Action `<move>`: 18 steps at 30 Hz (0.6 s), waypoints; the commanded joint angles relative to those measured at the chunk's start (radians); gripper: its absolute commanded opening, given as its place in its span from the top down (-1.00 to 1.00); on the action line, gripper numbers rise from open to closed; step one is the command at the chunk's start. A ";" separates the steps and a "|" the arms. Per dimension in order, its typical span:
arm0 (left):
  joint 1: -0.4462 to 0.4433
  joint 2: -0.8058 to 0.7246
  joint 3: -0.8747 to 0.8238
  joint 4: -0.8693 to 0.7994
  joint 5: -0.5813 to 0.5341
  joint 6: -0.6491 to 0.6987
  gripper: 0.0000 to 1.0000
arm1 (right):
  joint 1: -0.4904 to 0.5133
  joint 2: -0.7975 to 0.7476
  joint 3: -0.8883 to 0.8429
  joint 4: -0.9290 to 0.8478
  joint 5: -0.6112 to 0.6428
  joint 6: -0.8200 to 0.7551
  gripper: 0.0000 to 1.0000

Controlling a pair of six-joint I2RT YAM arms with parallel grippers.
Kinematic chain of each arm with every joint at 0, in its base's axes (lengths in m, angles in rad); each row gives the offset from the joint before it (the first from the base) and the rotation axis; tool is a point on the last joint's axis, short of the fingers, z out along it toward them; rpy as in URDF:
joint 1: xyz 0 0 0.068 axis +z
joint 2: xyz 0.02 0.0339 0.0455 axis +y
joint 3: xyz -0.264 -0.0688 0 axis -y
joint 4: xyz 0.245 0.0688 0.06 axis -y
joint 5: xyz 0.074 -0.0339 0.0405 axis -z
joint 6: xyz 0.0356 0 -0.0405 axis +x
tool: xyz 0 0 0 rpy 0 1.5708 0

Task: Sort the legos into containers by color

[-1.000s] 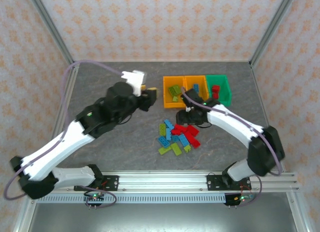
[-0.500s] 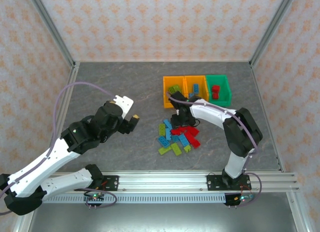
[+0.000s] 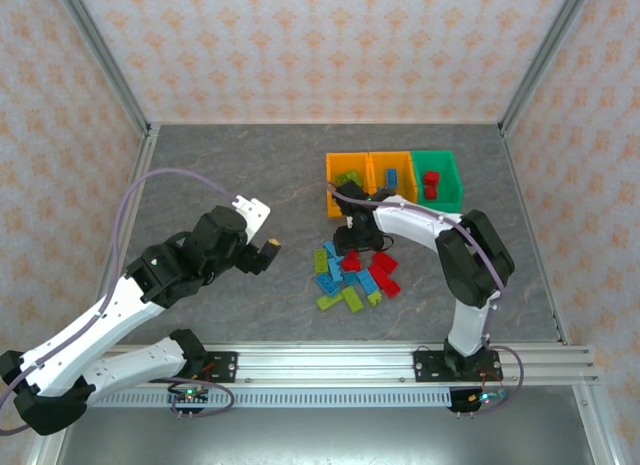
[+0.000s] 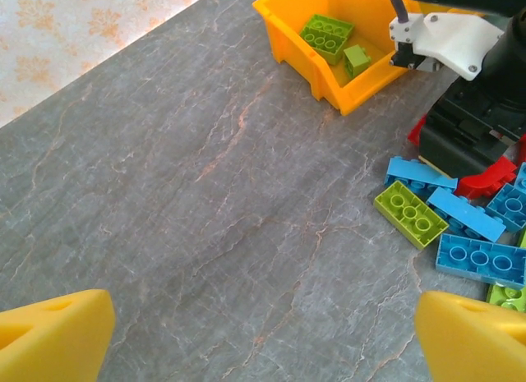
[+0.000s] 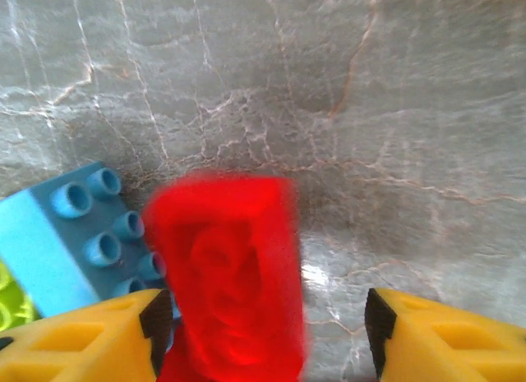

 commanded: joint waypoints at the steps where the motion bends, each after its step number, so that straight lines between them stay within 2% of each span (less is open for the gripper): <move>1: 0.013 -0.006 -0.013 0.012 0.028 0.017 -0.90 | 0.001 0.057 -0.005 -0.018 -0.020 -0.012 -0.36; 8: 0.024 -0.004 -0.016 0.016 0.045 0.017 -0.90 | -0.002 0.083 0.004 0.009 0.026 0.004 -0.24; 12: 0.026 0.001 -0.017 0.015 0.055 0.019 -0.91 | -0.021 0.048 -0.006 0.065 0.065 0.076 -0.13; 15: 0.028 0.011 -0.016 0.012 0.052 0.020 -0.91 | -0.036 0.016 -0.017 0.118 0.050 0.160 -0.46; 18: 0.030 0.016 -0.014 0.008 0.054 0.020 -0.91 | -0.041 -0.008 -0.045 0.178 0.074 0.238 -0.54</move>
